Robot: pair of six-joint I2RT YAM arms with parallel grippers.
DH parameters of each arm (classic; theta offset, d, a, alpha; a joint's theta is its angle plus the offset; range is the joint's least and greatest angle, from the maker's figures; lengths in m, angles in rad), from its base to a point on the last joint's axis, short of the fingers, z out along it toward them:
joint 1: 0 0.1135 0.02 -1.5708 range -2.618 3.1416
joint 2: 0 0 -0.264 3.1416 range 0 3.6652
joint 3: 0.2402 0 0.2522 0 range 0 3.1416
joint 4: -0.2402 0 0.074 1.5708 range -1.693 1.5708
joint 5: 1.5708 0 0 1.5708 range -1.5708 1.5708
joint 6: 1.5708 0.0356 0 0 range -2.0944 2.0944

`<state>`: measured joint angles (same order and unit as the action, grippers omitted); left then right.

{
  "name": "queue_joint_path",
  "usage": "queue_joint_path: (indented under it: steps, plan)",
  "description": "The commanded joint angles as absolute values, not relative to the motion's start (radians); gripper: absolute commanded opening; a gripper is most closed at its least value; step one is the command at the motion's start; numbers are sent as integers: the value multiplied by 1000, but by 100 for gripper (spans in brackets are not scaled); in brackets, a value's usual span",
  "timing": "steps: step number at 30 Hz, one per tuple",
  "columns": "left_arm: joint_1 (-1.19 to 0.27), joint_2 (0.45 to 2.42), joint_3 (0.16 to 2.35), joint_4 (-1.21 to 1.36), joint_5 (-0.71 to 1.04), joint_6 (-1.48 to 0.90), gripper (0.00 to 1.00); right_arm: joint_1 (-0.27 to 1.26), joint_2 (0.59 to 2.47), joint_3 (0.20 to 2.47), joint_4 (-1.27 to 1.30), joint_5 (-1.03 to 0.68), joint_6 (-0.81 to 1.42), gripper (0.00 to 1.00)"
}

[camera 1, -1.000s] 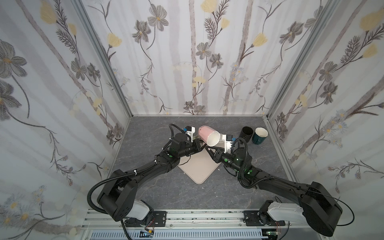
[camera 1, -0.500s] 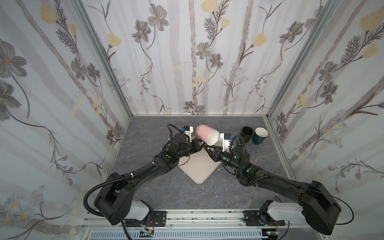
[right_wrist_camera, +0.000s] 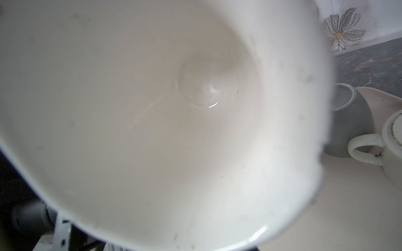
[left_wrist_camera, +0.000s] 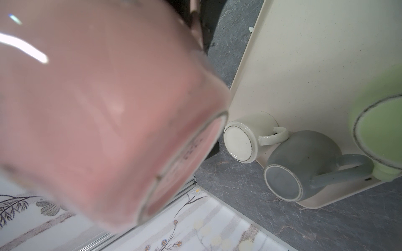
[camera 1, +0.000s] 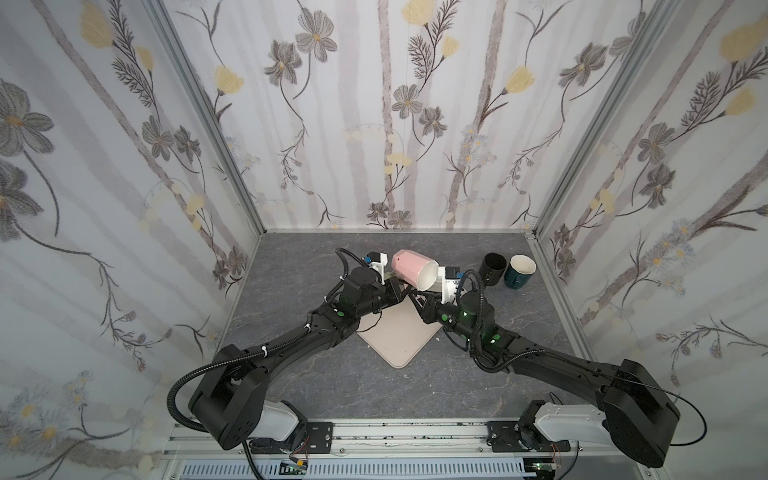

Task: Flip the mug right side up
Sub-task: 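Release the pink mug with the left gripper while the right gripper holds it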

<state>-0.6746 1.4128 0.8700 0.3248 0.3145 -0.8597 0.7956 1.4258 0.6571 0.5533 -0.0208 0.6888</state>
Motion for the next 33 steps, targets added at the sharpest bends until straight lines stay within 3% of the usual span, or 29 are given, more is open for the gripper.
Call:
queue_joint_path:
  steps: [1,26,30,33]
  plan:
    - [-694,1418,876,253,439,-784,0,805,1419,687,658,152,657,25]
    - [-702,1468,880,279,469,-840,0,869,1413,619,842,292,541,24]
    - [-707,1486,880,287,471,-848,0,877,1430,624,848,305,520,10]
    - [-709,1503,879,301,480,-859,0,878,1440,629,851,308,520,7]
